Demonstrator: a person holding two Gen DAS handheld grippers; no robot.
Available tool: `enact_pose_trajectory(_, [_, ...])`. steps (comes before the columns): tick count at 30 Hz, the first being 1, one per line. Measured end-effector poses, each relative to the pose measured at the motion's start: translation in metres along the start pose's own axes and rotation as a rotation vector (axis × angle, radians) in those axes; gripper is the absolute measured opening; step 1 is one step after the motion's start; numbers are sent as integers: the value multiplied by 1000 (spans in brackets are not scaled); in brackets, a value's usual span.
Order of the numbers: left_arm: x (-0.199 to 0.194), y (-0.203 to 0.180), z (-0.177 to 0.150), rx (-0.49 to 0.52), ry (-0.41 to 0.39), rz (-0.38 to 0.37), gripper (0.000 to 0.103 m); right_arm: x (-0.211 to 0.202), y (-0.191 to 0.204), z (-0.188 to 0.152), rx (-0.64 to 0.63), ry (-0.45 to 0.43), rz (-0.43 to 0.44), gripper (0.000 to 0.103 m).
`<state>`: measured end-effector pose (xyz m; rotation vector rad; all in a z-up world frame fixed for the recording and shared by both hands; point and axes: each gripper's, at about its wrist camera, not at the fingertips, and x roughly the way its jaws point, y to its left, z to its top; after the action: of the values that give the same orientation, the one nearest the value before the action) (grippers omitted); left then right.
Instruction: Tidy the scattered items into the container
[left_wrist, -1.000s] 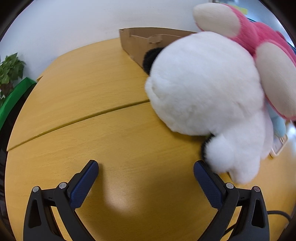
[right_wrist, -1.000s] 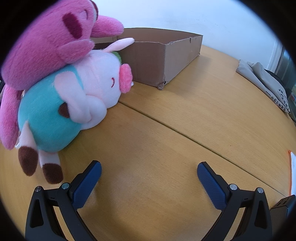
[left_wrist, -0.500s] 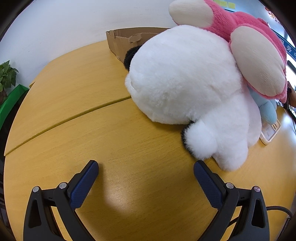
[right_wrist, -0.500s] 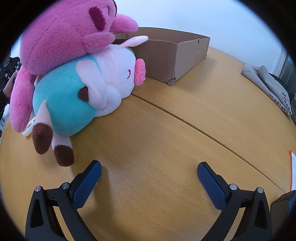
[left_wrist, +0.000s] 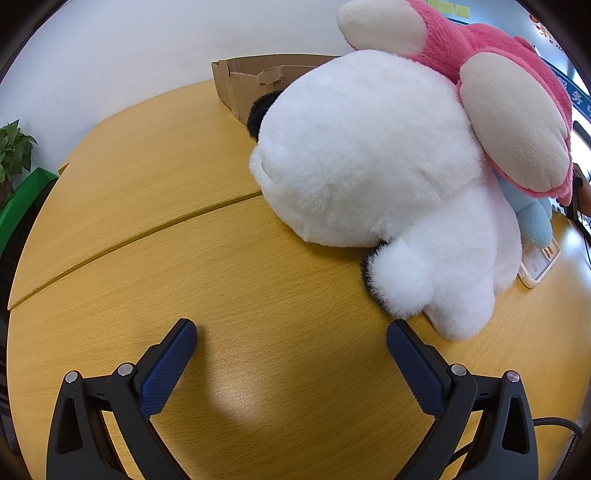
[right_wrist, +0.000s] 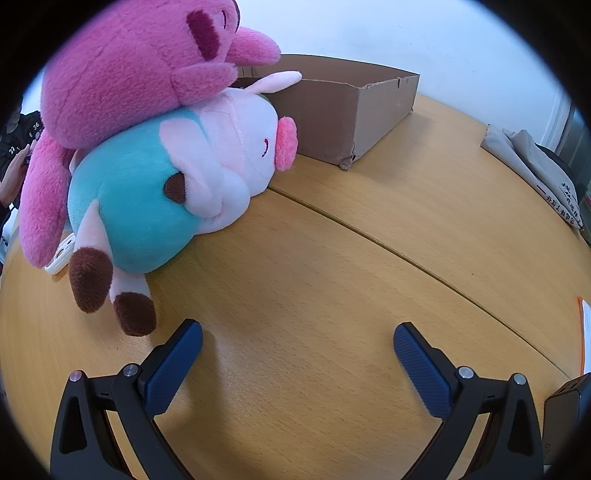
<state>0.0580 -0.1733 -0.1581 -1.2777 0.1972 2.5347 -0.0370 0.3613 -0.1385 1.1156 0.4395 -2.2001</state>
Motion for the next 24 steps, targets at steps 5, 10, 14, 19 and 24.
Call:
enact_pose_trajectory(5, [1, -4, 0, 0, 0, 0, 103, -1, 0, 0, 1, 0, 0, 103])
enact_pose_trajectory(10, [2, -7, 0, -2, 0, -1, 103, -1, 1, -1, 1, 0, 1, 103])
enact_pose_trajectory(14, [5, -10, 1, -2, 0, -1, 103, -2, 1, -2, 2, 0, 2, 103])
enact_pose_trajectory(19, [7, -15, 1, -6, -1, 2, 103, -2, 1, -2, 2, 0, 2, 103])
enact_pose_trajectory(24, [6, -25, -3, -42, 17, 31, 103, -5, 3, -4, 46, 0, -26, 103])
